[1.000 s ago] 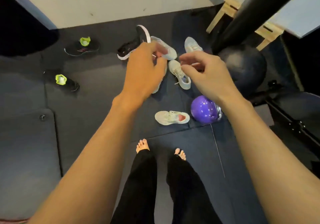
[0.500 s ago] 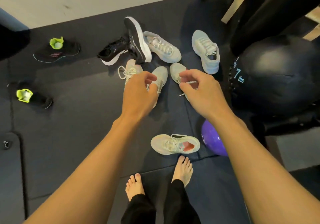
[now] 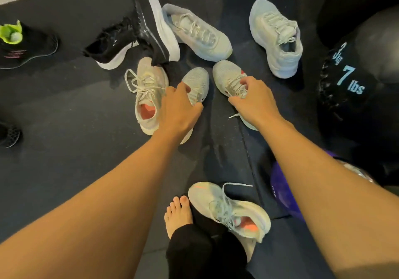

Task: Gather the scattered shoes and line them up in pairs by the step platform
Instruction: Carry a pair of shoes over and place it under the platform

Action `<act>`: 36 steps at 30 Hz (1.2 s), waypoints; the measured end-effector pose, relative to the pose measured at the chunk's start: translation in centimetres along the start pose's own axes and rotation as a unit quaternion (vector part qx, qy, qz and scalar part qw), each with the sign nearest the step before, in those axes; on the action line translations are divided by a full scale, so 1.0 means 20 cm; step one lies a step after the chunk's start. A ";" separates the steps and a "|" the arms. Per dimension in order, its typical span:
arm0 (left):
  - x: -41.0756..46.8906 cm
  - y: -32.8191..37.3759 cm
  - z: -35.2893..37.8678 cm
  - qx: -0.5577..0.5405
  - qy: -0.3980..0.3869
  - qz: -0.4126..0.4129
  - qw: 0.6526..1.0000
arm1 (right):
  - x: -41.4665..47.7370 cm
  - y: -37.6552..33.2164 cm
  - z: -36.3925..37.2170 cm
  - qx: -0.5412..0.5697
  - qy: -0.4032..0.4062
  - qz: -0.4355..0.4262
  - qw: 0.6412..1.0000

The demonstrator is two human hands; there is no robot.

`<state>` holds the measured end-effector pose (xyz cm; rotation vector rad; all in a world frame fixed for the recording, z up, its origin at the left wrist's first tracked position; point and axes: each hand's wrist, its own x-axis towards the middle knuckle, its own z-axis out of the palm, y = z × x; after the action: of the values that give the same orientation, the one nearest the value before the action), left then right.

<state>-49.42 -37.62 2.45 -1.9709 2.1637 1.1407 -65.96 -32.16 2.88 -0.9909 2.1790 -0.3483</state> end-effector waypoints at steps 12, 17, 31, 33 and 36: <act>0.19 -0.31 0.33 0.145 0.088 0.014 0.985 | 0.45 0.21 0.34 -0.182 -0.004 0.166 0.969; 0.07 -0.41 0.35 0.250 0.016 0.045 0.967 | 0.39 0.14 0.32 -0.093 0.011 0.176 0.980; 0.11 -0.43 0.27 0.322 -0.217 0.055 0.920 | 0.02 -0.03 0.15 0.357 0.033 0.132 0.924; 0.13 -0.43 0.24 0.316 -0.175 0.068 0.930 | -0.01 -0.02 0.13 0.353 0.029 0.113 0.928; 0.08 -0.38 0.13 0.081 -0.151 0.019 0.985 | -0.05 -0.02 0.07 0.349 0.036 0.101 0.931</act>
<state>-44.35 -37.43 -3.99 -1.5817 2.0707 1.1413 -64.32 -31.59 2.65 -0.3549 1.9535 -0.9859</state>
